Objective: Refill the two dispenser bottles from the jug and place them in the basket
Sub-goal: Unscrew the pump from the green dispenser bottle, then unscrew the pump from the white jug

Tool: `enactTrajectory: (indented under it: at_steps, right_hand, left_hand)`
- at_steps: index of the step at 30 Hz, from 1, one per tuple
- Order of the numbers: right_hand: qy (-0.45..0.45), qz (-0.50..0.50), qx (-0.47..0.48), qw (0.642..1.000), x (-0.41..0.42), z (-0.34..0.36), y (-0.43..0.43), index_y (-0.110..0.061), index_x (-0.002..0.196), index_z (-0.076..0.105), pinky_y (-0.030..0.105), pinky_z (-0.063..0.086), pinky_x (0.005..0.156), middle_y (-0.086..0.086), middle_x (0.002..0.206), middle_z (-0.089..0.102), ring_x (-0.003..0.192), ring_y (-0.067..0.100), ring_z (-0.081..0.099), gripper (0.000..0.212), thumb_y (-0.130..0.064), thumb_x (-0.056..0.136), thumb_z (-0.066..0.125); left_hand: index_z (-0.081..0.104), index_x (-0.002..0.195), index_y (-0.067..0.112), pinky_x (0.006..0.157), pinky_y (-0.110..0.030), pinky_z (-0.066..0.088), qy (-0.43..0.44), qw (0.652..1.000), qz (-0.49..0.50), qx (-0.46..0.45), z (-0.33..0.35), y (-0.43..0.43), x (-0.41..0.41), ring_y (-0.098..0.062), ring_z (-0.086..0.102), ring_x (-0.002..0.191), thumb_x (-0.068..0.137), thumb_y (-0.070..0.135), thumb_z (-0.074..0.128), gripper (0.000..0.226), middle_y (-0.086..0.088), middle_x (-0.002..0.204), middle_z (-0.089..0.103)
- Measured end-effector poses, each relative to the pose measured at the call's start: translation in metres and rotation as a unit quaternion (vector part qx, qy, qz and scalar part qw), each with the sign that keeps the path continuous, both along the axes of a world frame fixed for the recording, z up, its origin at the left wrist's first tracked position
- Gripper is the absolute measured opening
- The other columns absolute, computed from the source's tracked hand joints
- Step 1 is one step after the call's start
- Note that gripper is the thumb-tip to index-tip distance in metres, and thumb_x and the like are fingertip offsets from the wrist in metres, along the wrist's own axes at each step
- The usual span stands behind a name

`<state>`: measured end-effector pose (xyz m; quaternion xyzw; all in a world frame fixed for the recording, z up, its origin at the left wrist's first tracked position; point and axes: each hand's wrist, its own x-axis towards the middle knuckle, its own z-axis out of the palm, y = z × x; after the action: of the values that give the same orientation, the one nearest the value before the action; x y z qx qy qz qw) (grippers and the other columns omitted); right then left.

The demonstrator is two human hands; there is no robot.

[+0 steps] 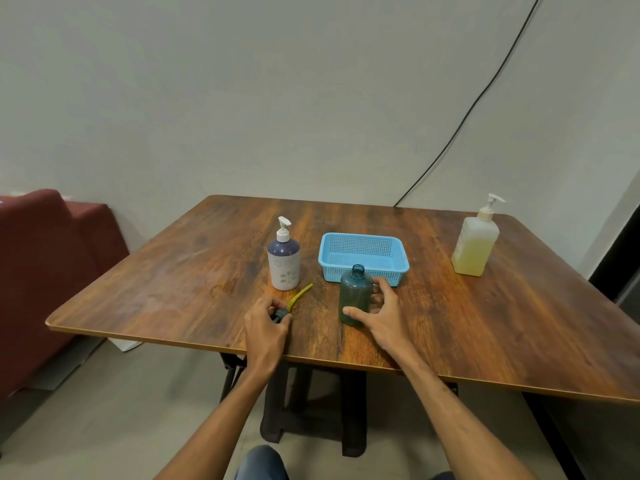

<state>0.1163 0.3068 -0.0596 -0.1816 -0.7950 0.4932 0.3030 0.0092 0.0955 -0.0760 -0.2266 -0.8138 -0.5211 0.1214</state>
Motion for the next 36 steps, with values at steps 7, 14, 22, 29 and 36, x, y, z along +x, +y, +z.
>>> enactTrajectory:
  at_steps: [7,14,22,29,36]
  right_hand:
    - [-0.004,-0.006,0.0,1.0,0.001,0.002,-0.002,-0.025,0.133,0.049,0.033,0.058,0.09,-0.002,0.134,0.058,0.114,0.013,0.06,0.075,-0.031,0.071,0.092]
    - [-0.012,0.018,-0.02,1.0,0.008,0.009,0.004,-0.028,0.143,0.043,0.04,0.056,0.098,-0.001,0.14,0.054,0.118,0.011,0.058,0.091,-0.03,0.068,0.094]
    - [0.056,-0.012,-0.031,0.998,0.028,0.044,0.023,-0.026,0.144,0.044,0.022,0.056,0.085,0.0,0.138,0.052,0.123,0.015,0.054,0.077,-0.021,0.08,0.087]
    - [0.11,-0.123,-0.001,0.986,0.047,0.077,0.09,-0.024,0.133,0.055,0.033,0.056,0.087,-0.003,0.128,0.062,0.112,0.01,0.06,0.062,-0.024,0.08,0.086]
    - [0.108,-0.231,0.015,0.967,0.051,0.098,0.173,-0.021,0.128,0.057,0.043,0.054,0.094,-0.002,0.122,0.06,0.11,0.017,0.058,0.057,-0.019,0.079,0.086]
  left_hand:
    - [0.066,0.097,0.02,0.077,-0.005,0.041,-0.008,1.0,-0.012,-0.003,0.004,0.0,0.003,0.0,0.059,0.092,0.077,0.011,0.082,0.027,0.008,0.101,0.063]
    - [0.064,0.107,0.024,0.088,-0.017,0.048,0.031,0.998,-0.04,0.044,0.036,0.014,0.014,-0.001,0.058,0.1,0.081,0.019,0.08,0.031,0.01,0.111,0.061]
    - [0.065,0.112,0.018,0.088,-0.014,0.053,0.069,0.982,-0.12,0.129,0.1,0.08,0.04,-0.009,0.064,0.108,0.084,0.02,0.077,0.03,0.003,0.116,0.067]
    - [0.063,0.113,0.027,0.091,-0.02,0.051,0.047,0.966,-0.224,0.124,0.134,0.167,0.067,-0.003,0.063,0.107,0.082,0.029,0.077,0.034,0.016,0.115,0.066]
    - [0.061,0.122,0.017,0.087,-0.018,0.052,-0.039,0.958,-0.263,0.108,0.144,0.268,0.063,-0.01,0.063,0.108,0.081,0.021,0.079,0.045,0.005,0.122,0.065]
